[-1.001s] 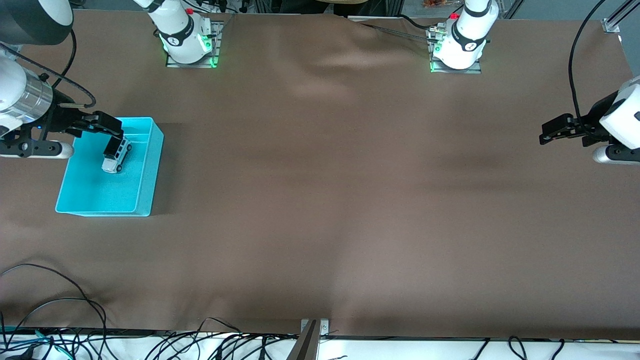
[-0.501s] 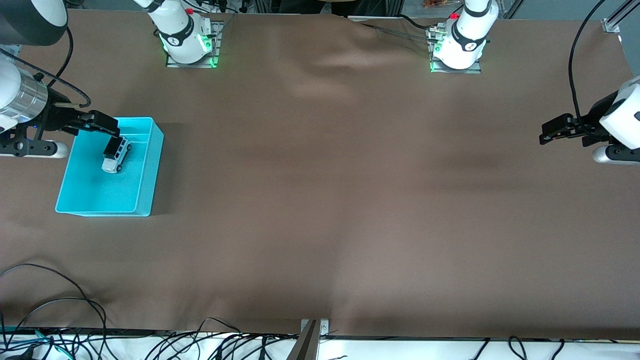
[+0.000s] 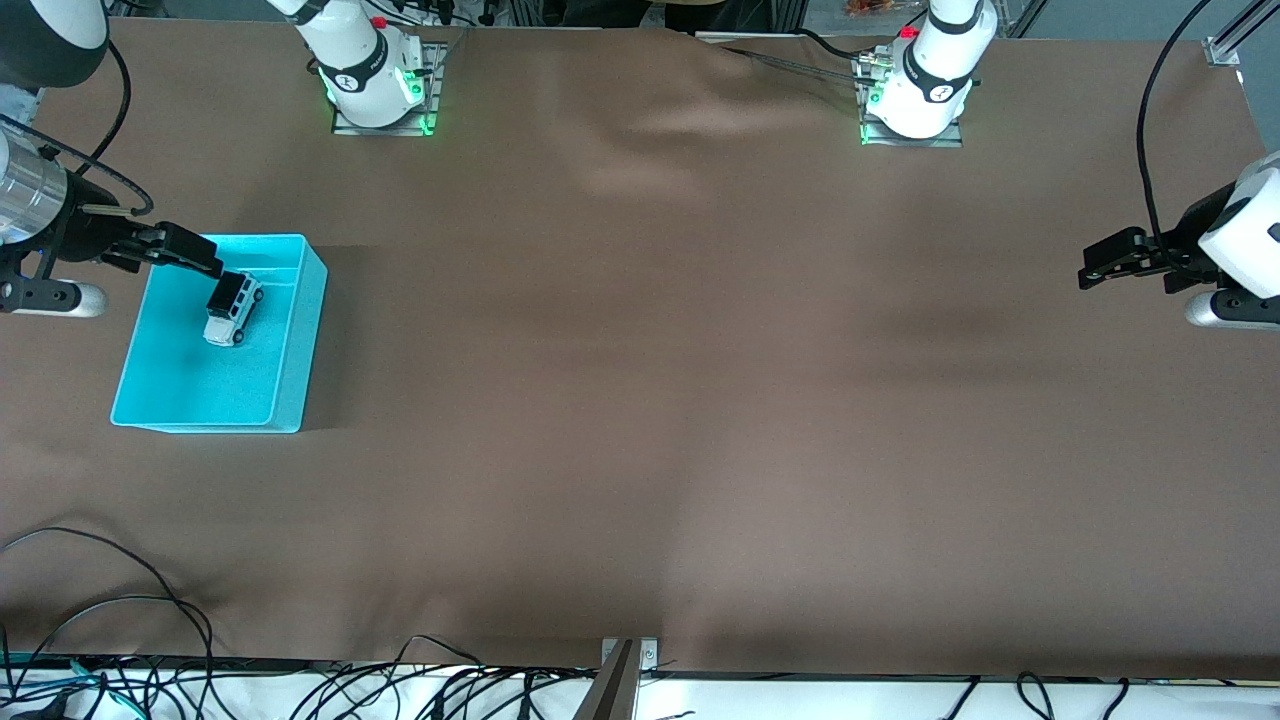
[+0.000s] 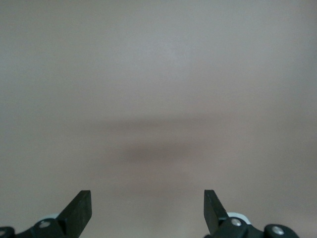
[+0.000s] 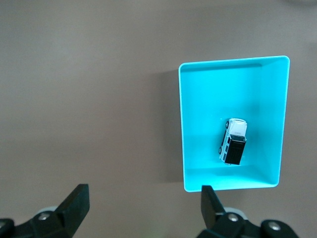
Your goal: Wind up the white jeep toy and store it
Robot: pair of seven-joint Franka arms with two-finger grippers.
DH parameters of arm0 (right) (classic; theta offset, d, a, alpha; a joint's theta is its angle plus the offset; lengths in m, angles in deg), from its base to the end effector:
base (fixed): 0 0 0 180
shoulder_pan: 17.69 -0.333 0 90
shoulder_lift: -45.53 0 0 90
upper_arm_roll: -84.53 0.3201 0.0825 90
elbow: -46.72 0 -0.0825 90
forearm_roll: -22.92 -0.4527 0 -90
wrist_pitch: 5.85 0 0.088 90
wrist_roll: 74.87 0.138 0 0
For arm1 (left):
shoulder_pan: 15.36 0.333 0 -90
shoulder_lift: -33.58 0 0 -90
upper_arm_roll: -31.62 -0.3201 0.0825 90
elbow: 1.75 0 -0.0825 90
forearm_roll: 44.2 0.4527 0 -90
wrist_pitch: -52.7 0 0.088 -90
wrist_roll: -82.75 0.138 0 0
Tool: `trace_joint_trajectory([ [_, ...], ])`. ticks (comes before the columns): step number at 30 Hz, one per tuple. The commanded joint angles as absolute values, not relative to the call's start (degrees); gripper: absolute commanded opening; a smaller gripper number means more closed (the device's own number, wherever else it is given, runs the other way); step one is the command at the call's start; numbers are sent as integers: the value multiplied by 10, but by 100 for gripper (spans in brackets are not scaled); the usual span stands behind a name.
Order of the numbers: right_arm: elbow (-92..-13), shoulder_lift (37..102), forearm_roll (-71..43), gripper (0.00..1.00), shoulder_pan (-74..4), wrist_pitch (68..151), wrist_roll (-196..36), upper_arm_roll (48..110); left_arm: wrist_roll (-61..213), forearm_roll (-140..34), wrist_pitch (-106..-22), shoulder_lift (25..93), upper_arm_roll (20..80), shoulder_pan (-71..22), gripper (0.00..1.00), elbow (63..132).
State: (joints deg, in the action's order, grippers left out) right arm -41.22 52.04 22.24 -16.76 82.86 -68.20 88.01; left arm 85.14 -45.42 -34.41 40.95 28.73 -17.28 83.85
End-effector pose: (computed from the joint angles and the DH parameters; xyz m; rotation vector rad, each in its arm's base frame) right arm 0.6491 0.0289 0.5429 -3.1249 0.1130 0.1583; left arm 0.6526 0.0063 0.5527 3.1195 -0.0388 -0.1587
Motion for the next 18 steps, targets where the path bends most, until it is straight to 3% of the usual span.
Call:
trace_joint_trajectory([
  [1,-400,522,212,100,-165,825,-680,881,862,-461,-338,411,286,-174,100,832],
  [18,-399,527,213,100,-165,827,-682,878,862,-461,-338,411,286,-175,100,832],
])
